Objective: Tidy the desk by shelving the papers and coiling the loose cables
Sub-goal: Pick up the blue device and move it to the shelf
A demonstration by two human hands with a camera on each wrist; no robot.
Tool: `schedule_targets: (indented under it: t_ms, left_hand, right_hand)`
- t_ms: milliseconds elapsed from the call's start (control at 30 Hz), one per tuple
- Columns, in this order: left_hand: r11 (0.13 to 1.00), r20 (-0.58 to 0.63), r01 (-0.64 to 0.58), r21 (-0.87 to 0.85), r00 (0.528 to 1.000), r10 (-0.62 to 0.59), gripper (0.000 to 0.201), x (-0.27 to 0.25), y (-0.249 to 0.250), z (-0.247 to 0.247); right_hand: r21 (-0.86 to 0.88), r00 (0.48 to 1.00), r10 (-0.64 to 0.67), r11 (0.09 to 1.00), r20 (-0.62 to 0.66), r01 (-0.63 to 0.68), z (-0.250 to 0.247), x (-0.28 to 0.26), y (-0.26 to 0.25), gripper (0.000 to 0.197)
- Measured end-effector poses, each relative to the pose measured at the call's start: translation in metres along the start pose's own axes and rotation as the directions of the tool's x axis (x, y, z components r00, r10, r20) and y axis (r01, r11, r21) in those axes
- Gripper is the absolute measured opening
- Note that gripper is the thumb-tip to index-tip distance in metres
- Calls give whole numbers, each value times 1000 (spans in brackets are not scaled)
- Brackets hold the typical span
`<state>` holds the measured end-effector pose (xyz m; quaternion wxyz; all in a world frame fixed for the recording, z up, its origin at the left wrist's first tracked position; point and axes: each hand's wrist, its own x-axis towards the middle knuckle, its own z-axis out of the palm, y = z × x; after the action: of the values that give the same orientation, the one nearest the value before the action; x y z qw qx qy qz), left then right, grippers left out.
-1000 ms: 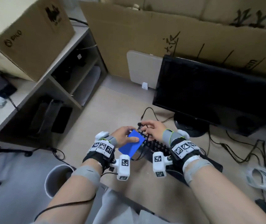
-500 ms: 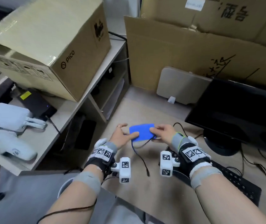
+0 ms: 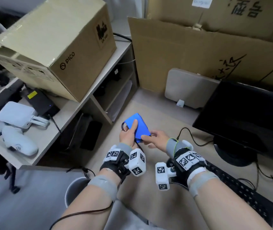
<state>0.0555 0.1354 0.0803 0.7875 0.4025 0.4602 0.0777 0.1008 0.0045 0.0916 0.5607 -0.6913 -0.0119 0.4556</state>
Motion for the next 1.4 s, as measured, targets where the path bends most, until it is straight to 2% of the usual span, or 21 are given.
schedule_targets:
  t_ms: [67, 167, 200, 267, 367, 433, 500, 567, 633, 733, 800, 933, 1033, 1100, 1200, 1267, 1400]
  left_hand:
    - [1000, -32, -1, 2, 999, 1, 33, 4, -1, -1]
    - [999, -64, -43, -32, 997, 41, 22, 12, 3, 4]
    - [998, -52, -61, -14, 997, 60, 20, 15, 8, 8]
    - [990, 26, -125, 64, 992, 123, 16, 25, 19, 13]
    - [916, 220, -262, 303, 955, 201, 20, 43, 30, 11]
    - [884, 275, -291, 366, 941, 196, 29, 52, 36, 6]
    - [890, 255, -230, 392, 957, 135, 34, 67, 37, 0]
    - [905, 203, -166, 392, 975, 91, 27, 81, 29, -8]
    - [910, 147, -115, 397, 987, 61, 36, 105, 20, -19]
    - [924, 89, -72, 374, 995, 42, 39, 125, 18, -32]
    - [922, 75, -71, 380, 996, 46, 39, 134, 28, -34]
    - [928, 52, -62, 367, 998, 46, 22, 141, 39, -37]
    - [934, 65, -40, 354, 998, 18, 20, 146, 43, -39]
    - [954, 85, -5, 299, 996, -22, 26, 143, 43, -41]
    - [957, 48, 142, 255, 986, -159, 41, 137, 42, -59]
    - [945, 11, 219, 241, 973, -229, 38, 136, 40, -78]
    - [927, 17, 277, 251, 957, -290, 27, 143, 38, -116]
  right_hand:
    - [-41, 998, 6, 999, 61, -4, 3, -1, -2, 25]
    - [26, 988, 28, 999, 150, -32, 7, 5, -10, 34]
    - [63, 985, 9, 998, 174, -20, 9, 7, -13, 31]
    - [149, 985, -29, 989, 169, 3, 11, 14, -18, 20]
    - [301, 994, -4, 953, 111, -30, 8, 27, -19, 37]
    - [354, 997, 33, 933, 75, -58, 5, 38, -19, 44]
    - [324, 996, 74, 942, 48, -86, 6, 56, -18, 43]
    - [279, 995, 99, 956, 5, -96, 10, 68, -17, 35]
    - [293, 990, 133, 949, -44, -114, 20, 89, -14, 27]
    - [344, 987, 144, 932, -68, -112, 34, 109, -11, 31]
    - [394, 988, 147, 912, -49, -117, 40, 125, -12, 31]
    - [482, 988, 138, 863, 68, -153, 39, 137, -25, 28]
    - [408, 993, 112, 906, 25, -113, 40, 150, -34, 23]
    - [399, 995, 97, 913, -1, -88, 41, 160, -39, 15]
    - [333, 994, 105, 939, -43, -85, 45, 188, -45, 11]
    - [297, 994, 110, 950, -24, -98, 54, 208, -53, 5]
    - [211, 998, 35, 977, 43, -43, 82, 248, -67, 10]
